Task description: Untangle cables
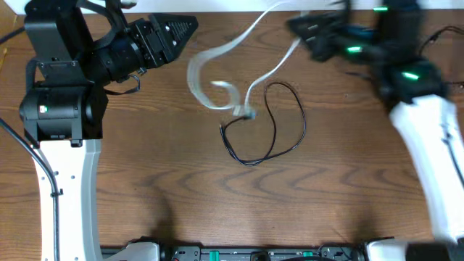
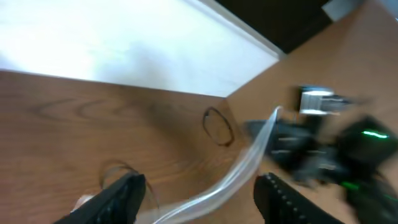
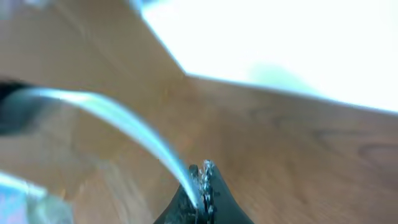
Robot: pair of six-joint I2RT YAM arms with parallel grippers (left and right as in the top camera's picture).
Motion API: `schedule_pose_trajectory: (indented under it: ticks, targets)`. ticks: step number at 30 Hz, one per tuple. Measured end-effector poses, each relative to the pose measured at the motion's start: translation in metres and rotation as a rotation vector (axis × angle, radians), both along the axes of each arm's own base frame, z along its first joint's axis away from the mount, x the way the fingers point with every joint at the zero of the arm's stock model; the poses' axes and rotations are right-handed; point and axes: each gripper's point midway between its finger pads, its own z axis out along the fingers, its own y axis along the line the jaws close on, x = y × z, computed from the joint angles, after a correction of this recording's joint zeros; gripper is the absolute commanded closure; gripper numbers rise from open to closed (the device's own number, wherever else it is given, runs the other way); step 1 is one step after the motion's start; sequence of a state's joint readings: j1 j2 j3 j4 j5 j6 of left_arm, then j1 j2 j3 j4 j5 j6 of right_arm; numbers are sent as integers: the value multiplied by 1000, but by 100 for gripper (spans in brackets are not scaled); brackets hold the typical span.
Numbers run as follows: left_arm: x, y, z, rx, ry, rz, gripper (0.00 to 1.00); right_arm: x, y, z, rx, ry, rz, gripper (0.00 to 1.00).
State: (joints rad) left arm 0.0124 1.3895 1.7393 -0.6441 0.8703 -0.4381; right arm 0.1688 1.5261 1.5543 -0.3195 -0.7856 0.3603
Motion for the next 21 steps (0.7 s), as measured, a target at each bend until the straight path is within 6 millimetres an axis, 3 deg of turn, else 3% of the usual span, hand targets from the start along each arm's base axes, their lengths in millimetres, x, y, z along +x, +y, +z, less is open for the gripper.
schedule_pose_trajectory:
  ticks: [2, 4, 7, 10, 16, 21]
  targets:
    - [1, 2, -3, 24, -5, 12, 37, -11, -28, 28, 29, -25, -68, 99]
    - [2, 4, -5, 41, -11, 19, 37, -19, -52, 43, 43, -30, -126, 99]
    - [3, 6, -7, 54, -13, 28, 37, -24, -96, 49, 47, -6, -246, 99]
    - [5, 8, -8, 68, -19, 40, 37, -20, -149, 30, 23, 85, -410, 99]
    - [6, 9, -9, 76, -22, 47, 37, -27, -254, -40, -119, 332, -773, 99]
    - [6, 9, -9, 78, -22, 51, 37, -51, -340, -63, -231, 402, -1039, 99]
